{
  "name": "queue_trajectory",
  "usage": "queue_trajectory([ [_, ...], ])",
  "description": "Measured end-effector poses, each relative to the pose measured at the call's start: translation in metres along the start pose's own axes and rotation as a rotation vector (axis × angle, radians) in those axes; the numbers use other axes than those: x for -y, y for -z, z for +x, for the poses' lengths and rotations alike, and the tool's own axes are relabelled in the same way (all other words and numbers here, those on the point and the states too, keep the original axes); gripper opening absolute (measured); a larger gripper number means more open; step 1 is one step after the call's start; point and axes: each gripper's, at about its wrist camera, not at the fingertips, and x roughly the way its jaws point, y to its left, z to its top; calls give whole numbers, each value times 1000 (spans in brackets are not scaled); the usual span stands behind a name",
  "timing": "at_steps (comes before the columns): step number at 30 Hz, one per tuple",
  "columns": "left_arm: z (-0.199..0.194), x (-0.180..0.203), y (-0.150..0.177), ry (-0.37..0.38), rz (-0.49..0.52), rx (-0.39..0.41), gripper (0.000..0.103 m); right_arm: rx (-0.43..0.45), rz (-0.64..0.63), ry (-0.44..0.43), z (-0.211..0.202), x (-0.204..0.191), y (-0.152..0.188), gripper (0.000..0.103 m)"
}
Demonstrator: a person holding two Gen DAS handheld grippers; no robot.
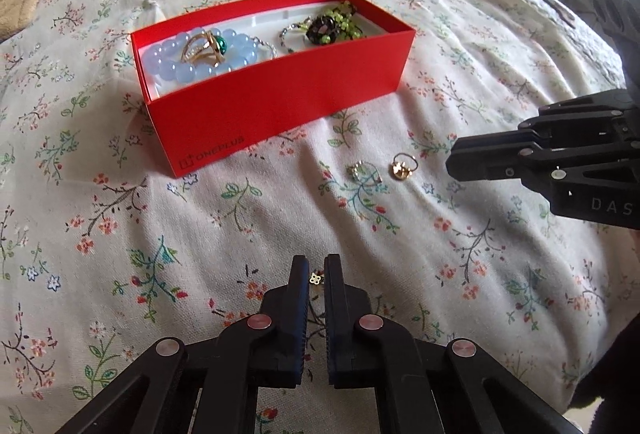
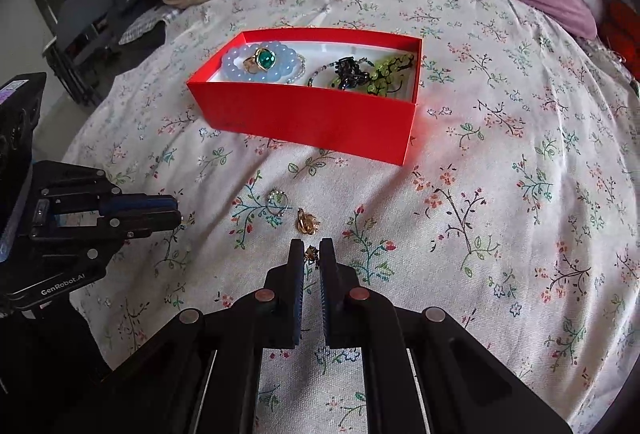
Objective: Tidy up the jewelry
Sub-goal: 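Carry both earrings into the red box and open both grippers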
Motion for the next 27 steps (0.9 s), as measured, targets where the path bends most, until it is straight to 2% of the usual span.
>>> queue_trajectory([
  [16,-13,-5,-24,-26,-26,53,2,21,-10,38,-7,-9,-17,8],
  [27,-20,-14,-60,-33,-75,98,2,65,29,39,-16,-5,-44,8],
])
